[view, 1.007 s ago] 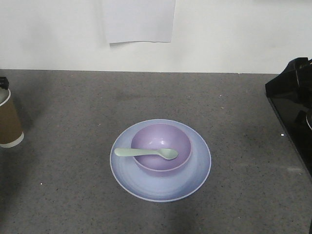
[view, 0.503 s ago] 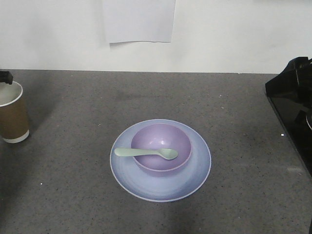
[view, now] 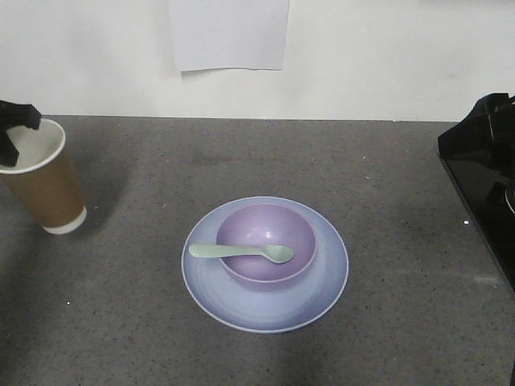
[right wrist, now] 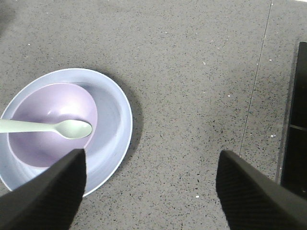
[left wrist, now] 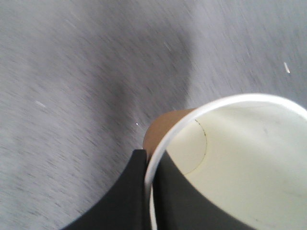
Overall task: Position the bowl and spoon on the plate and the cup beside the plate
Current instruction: 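Lower the left gripper onto the rim of the brown paper cup, then grip the cup rim and slide the cup beside the plate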
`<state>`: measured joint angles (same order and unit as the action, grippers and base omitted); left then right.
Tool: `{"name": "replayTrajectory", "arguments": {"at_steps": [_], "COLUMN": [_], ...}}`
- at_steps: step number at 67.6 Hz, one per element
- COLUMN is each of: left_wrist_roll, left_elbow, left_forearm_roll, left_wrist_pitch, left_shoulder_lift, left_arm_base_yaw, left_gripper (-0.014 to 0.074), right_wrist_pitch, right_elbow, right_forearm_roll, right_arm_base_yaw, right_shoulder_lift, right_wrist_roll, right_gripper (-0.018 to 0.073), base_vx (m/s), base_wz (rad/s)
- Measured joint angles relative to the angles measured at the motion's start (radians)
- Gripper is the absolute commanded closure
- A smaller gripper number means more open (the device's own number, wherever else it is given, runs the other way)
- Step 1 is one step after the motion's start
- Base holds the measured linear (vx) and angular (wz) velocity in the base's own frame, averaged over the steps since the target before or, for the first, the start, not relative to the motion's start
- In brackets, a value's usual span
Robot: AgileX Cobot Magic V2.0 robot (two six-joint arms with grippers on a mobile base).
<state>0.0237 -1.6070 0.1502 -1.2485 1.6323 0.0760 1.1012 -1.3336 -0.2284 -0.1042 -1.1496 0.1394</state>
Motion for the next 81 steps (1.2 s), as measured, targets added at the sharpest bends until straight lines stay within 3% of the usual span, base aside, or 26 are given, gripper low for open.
{"name": "replayTrajectory", "arguments": {"at_steps": [17,44,81], "left_wrist_roll": [0.017,0.024,0.024], "left_elbow": [0.171,0.234,0.297], "left_forearm_roll": [0.040,0.054,0.054], "left_wrist_pitch": [0.048,0.091,0.126], "left_shoulder_lift": [-0.091,-0.110,-0.086], "left_arm_base_yaw": [-0.103,-0.241,-0.275], "left_gripper": [0.0603,0.0596,0.0558], "right_wrist_pitch": [0.000,0.000,0.000], "right_elbow": [0.000,0.000,0.000], "right_forearm_roll": [0.000,0.000,0.000], "right_arm_base_yaw": [0.000,0.000,0.000], "right_shoulder_lift": [0.000,0.000,0.000], "right_wrist_roll": [0.000,0.000,-0.001], "right_gripper": [0.0010,0.0010,0.0010], "base_vx": [0.00,0.00,0.00], "base_wz": [0.00,0.00,0.00]}}
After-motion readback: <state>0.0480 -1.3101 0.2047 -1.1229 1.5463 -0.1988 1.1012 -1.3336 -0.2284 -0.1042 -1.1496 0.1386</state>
